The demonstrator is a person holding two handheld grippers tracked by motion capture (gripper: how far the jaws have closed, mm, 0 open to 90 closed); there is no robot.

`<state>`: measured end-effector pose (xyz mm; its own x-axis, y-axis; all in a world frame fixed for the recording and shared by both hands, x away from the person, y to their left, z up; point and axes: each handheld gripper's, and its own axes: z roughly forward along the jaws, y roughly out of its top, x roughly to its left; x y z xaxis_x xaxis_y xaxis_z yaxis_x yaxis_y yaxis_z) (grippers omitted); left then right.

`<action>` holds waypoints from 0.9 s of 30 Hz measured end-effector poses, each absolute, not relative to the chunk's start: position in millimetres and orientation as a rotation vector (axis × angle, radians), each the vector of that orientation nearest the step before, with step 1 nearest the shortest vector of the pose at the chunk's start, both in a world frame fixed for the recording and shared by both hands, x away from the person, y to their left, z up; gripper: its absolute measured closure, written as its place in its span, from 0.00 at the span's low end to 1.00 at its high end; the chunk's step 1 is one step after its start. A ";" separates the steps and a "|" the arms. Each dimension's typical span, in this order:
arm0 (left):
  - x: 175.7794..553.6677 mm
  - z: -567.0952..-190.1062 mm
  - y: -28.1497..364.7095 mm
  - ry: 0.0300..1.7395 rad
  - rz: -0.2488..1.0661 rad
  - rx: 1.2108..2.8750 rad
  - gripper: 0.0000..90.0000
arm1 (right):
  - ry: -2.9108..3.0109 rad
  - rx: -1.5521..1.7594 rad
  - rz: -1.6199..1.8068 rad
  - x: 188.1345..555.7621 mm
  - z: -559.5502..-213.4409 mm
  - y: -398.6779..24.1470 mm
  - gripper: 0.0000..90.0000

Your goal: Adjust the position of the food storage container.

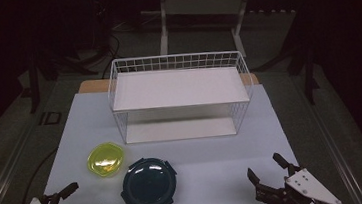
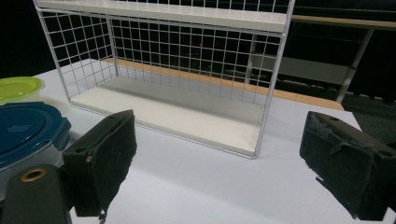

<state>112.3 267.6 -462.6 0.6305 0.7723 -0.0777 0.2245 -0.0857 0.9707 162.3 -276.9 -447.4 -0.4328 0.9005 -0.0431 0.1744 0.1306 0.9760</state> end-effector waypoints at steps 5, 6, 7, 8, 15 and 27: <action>111.7 -461.3 269.9 0.829 0.535 1.670 0.28 | 1.720 1.039 1.352 161.4 -446.4 -276.7 0.12; 112.4 -461.9 270.2 0.828 0.519 1.685 0.32 | 1.720 1.039 1.353 161.4 -446.3 -276.6 0.12; 112.9 -462.8 270.0 0.830 0.512 1.700 0.37 | 1.720 1.040 1.353 161.5 -446.4 -276.4 0.12; 113.4 -463.8 269.6 0.830 0.503 1.714 0.40 | 1.722 1.042 1.351 161.6 -446.5 -276.2 0.12; 117.6 -472.4 260.9 0.849 0.436 1.844 0.66 | 1.726 1.047 1.352 162.6 -447.1 -275.8 0.12; 125.4 -496.6 234.7 0.841 0.316 2.074 0.98 | 1.726 1.042 1.360 163.1 -447.0 -275.7 0.12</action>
<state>125.4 234.7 -496.6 0.7414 0.6666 -0.0775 0.4511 -0.4095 0.7930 163.1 -275.7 -447.0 -0.4354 0.8993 -0.0413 0.1703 0.1273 0.9771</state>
